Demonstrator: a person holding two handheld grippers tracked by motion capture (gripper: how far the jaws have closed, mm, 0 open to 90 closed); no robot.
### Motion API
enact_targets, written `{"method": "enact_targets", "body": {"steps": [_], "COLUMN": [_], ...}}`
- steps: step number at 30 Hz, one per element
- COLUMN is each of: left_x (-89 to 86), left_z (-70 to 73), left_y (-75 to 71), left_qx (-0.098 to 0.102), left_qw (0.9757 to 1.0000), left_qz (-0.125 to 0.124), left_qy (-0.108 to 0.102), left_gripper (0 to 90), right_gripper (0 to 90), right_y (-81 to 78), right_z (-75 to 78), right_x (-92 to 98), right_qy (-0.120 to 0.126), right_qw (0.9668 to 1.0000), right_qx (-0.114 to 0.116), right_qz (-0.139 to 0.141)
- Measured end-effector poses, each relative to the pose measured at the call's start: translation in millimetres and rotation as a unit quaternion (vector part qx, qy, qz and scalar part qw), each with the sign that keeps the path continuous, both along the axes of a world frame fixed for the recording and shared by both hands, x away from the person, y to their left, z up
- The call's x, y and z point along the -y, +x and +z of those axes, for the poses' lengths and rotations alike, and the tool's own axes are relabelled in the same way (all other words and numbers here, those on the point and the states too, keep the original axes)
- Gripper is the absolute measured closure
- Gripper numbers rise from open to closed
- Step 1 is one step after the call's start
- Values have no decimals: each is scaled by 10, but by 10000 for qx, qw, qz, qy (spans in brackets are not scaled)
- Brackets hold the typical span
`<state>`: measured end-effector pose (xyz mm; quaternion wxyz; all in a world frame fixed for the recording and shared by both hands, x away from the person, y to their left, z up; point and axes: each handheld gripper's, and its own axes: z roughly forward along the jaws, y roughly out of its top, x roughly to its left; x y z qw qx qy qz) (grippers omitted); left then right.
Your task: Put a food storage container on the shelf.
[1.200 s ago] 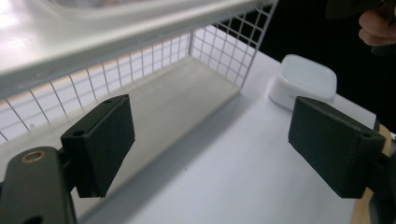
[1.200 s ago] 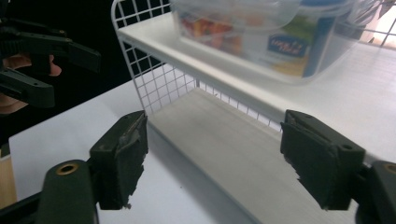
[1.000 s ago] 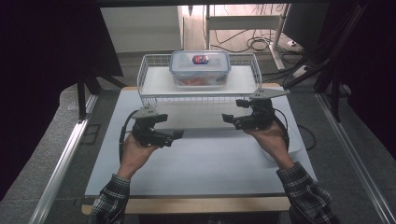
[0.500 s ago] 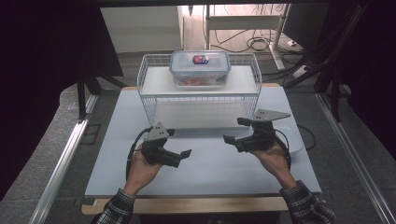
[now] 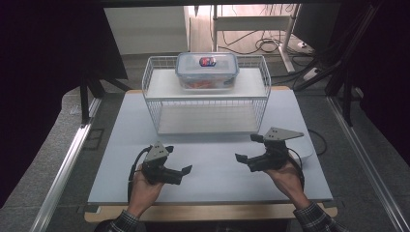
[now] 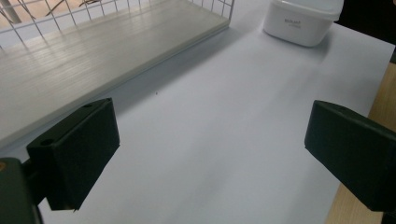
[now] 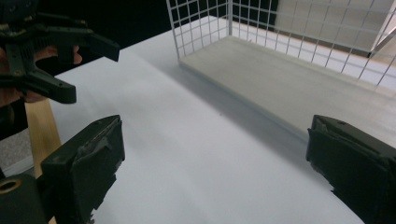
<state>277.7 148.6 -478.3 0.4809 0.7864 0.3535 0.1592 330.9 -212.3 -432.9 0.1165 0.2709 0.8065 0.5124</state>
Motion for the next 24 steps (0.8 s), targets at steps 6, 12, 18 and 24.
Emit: {"method": "enact_targets", "body": {"steps": [6, 12, 18, 24], "left_x": [13, -24, -98, -120], "left_z": [-93, -176, -271, -287], "left_y": [-130, -225, -279, -280], "left_qx": [104, 84, -39, -50], "left_qw": [9996, 9991, 9986, 9988], "left_qz": [3, 35, 127, 172], "left_qy": [271, 414, 506, 462], "left_gripper": [32, 30, 27, 27], "right_gripper": [44, 44, 44, 47], "right_y": [-106, -172, -233, -228], "right_z": [-186, -327, -424, -477], "right_x": [30, 44, 35, 18], "right_qy": [-28, -204, -458, -619], "right_qw": [10000, 9998, 9989, 9980], "right_qx": [-70, 25, 96, 47], "right_qz": [9, -60, -43, -115]}}
